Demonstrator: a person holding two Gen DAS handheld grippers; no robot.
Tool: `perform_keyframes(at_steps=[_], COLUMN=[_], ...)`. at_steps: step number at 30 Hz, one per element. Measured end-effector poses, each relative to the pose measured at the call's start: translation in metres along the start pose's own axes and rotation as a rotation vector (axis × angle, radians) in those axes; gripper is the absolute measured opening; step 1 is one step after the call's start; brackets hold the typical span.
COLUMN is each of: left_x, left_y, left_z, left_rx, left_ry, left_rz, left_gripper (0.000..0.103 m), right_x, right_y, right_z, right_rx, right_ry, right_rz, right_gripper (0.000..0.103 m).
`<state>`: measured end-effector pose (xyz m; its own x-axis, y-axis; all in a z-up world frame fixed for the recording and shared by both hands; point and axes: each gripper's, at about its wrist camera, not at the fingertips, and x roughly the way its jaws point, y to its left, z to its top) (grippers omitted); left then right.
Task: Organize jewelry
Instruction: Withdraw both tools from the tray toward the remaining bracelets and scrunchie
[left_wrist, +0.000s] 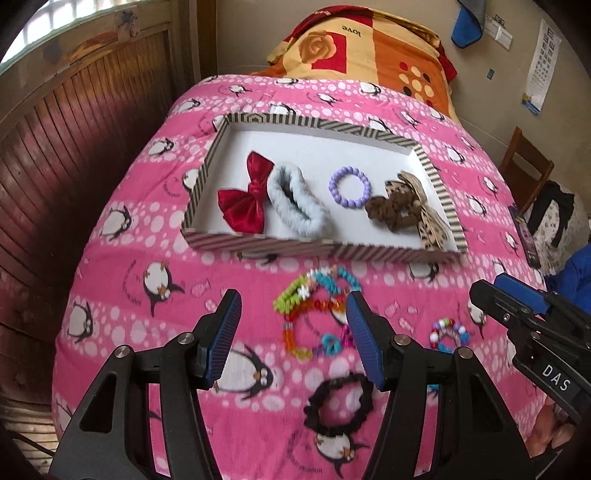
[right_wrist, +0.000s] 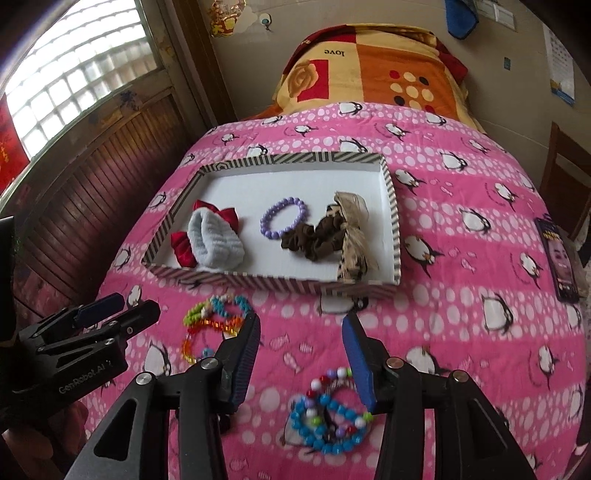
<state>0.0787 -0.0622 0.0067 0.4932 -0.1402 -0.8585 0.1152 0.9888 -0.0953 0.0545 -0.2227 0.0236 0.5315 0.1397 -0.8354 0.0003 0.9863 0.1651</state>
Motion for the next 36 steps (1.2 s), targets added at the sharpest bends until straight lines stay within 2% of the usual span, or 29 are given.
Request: perform_keyframes(at_steps=[9, 16, 19, 23, 36], left_x=[-0.007, -0.02, -0.022, -0.023, -0.019], left_y=[-0.007, -0.011, -0.012, -0.011, 0.023], left_z=[-0.024, -0.036, -0.042, -0.051, -0.069], left_rx=[0.038, 0.056, 0.054, 0.055, -0.016], left_ry=[0.034, 0.017, 0.024, 0.032, 0.068], left_rz=[-0.039, -0.052, -0.062, -0.06, -0.036], left_gripper=[0.059, 0.059, 0.059, 0.059, 0.059], right_x=[-0.018, -0.032, -0.036, -0.04, -0.035], right_y=[0.001, 0.0, -0.001, -0.001, -0.017], right_z=[-0.028, -0.041, -0.047, -0.053, -0.073], right_rx=[0.014, 0.028, 0.031, 0.031, 0.04], right_ry=[0.0, -0.019, -0.022, -0.02, 0.016], right_rz=[-0.026, -0.04, -0.039, -0.04, -0.049], right_gripper=[0.048, 0.049, 0.053, 0.054, 0.054])
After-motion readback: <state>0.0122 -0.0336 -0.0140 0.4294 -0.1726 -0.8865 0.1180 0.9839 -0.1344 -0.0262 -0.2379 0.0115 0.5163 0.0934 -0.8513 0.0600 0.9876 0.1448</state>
